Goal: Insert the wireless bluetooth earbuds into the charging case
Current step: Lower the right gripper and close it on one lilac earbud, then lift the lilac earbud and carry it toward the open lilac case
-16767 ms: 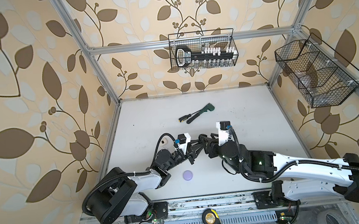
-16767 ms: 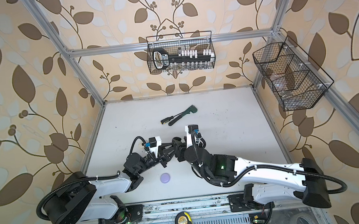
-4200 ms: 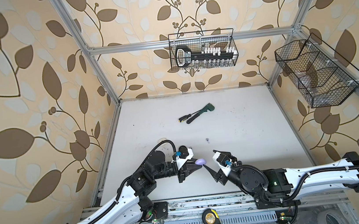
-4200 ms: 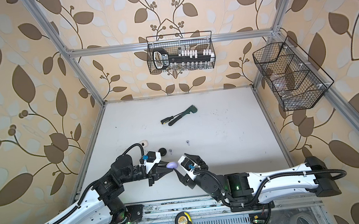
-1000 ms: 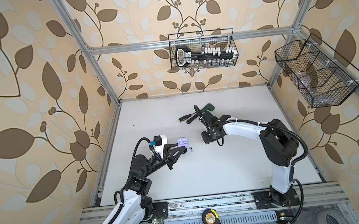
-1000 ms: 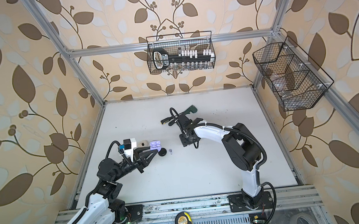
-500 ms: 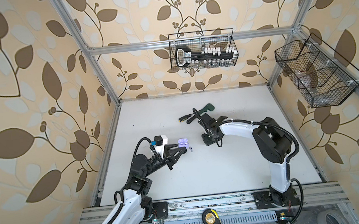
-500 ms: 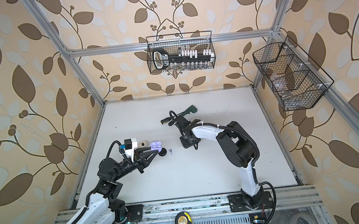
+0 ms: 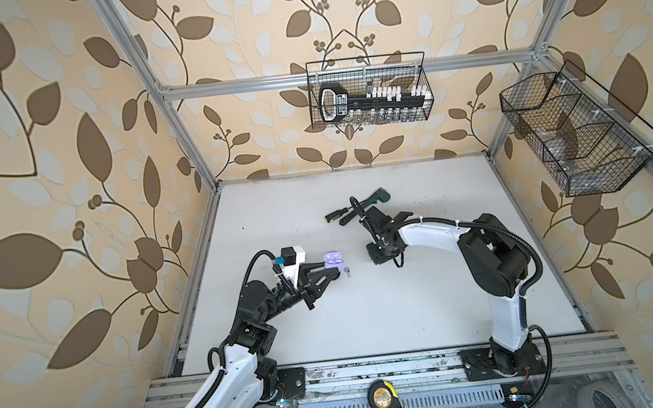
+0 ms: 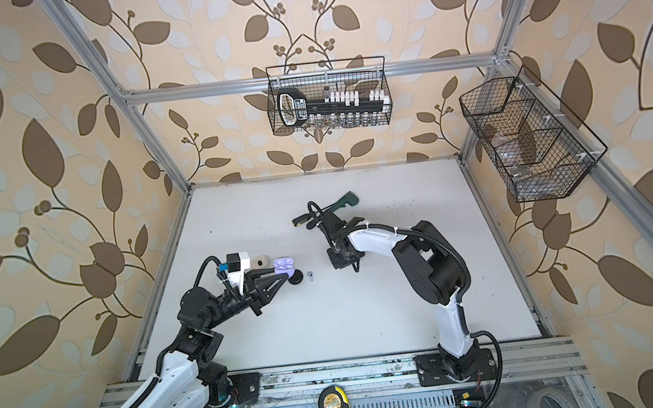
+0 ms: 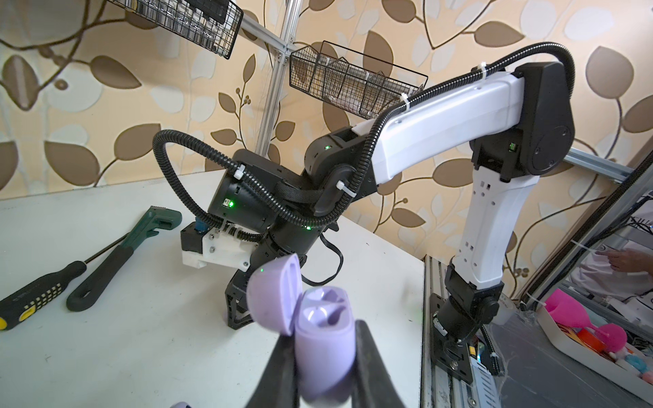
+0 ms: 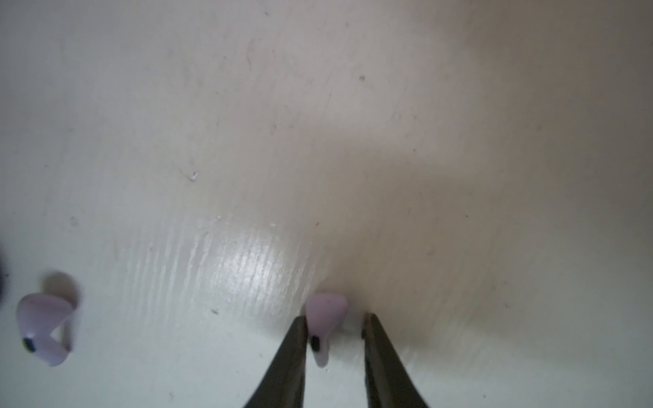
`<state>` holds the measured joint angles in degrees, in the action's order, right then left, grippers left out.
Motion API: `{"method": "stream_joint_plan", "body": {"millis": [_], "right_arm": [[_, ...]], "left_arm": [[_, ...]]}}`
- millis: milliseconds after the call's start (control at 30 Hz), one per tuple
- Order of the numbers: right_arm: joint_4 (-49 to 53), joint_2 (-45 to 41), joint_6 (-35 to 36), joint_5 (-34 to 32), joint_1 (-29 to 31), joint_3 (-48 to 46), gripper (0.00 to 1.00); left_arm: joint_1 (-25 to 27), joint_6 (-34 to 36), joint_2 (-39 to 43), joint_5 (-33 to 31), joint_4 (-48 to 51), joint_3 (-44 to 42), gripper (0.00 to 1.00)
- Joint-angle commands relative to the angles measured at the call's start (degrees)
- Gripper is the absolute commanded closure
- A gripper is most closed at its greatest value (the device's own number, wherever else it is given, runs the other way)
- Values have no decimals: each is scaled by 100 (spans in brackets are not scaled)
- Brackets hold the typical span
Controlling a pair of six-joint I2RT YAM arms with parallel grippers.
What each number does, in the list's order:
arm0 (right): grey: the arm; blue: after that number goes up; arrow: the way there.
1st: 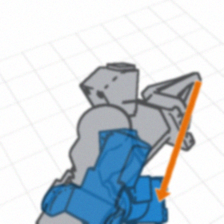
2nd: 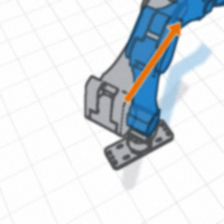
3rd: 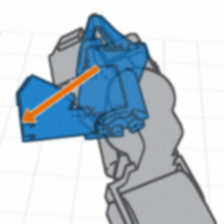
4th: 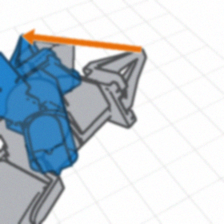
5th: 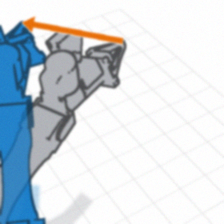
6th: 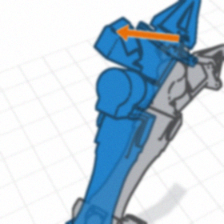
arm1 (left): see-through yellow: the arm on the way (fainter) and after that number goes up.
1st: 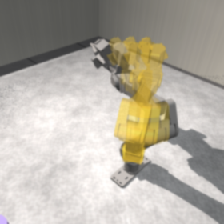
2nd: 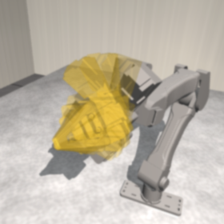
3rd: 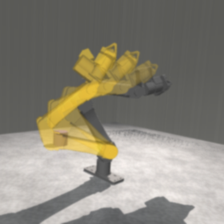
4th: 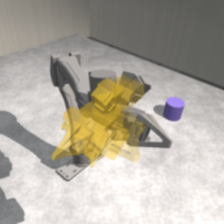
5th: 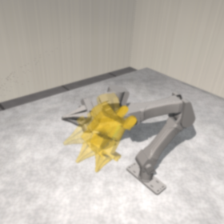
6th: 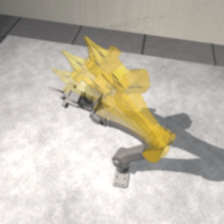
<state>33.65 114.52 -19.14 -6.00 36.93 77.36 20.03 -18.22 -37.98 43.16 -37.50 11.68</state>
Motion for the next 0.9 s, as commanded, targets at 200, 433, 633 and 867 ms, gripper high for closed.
{"method": "stream_joint_plan", "body": {"millis": [200, 433, 633, 867], "right_arm": [[84, 360, -77, -58, -21, 131, 76], [80, 335, -100, -94, -14, 104, 83], [55, 266, -143, -116, -15, 70, 87], [-2, 152, -205, -121, -15, -11, 91]], "left_arm": [[-34, 5, 72, 167, -188, 185, 100], [-34, 4, 89, 175, -170, 186, 100], [-34, 31, 100, 167, -164, 174, 100], [-34, 68, 121, 127, -127, 172, 100]]}}
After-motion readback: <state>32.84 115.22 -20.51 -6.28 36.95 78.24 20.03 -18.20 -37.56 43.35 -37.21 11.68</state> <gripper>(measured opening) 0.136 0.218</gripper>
